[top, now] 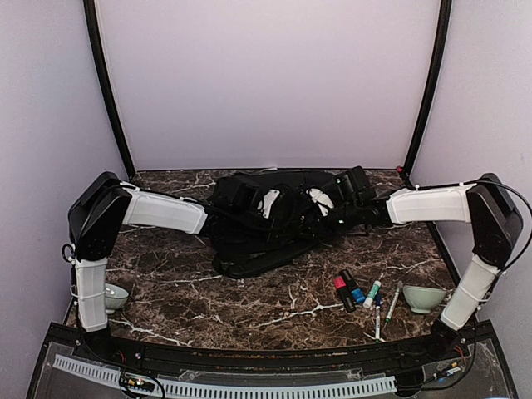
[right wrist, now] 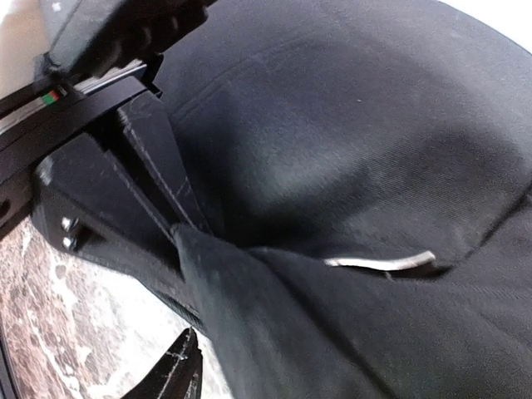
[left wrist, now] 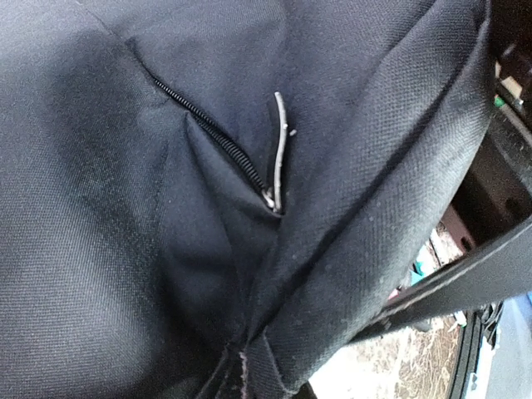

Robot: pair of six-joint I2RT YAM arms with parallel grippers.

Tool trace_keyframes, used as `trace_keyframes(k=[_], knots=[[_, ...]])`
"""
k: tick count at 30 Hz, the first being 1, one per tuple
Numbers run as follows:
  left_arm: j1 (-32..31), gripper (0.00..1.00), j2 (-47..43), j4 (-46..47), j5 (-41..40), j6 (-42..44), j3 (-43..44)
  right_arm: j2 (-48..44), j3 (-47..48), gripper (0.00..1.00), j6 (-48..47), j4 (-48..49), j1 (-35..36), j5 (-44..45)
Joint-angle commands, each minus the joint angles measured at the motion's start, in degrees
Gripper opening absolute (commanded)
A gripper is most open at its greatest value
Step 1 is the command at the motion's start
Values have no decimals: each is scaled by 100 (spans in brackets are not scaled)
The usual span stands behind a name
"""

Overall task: Pack the student bag
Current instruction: Grab the largest pocket of the student bag.

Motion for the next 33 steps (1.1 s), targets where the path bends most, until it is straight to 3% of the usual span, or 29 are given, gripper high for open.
trace_keyframes(k=[1, 7, 11, 15, 16, 19, 23, 27, 33], knots=[[-240, 0, -228, 770, 758, -171, 24, 311, 375, 47, 360, 543, 66, -116], [-315, 0, -227, 726, 751, -117, -16, 288, 292, 43, 670, 971, 9, -123], [-326, 0, -257, 755, 737, -119, -85, 229, 342, 46, 1149, 936, -163, 680], [-348, 0, -273, 787, 744, -110, -93, 329, 347, 46, 1249, 1095, -421, 169], [-358, 0, -272, 787, 741, -110, -87, 378, 348, 43, 1252, 1174, -436, -60], [-394, 0, -264, 780, 733, -112, -87, 536, 411, 22, 1281, 1401, -448, -668], [-412, 0, -271, 762, 693, -119, -101, 665, 582, 8, 1320, 1440, -448, -1099], [-412, 0, -325, 605, 478, -36, -123, 413, 543, 0, 1202, 1142, -454, -1153], [-366, 0, -427, 221, -8, 214, -102, -285, 87, 0, 658, 213, -493, -1147]])
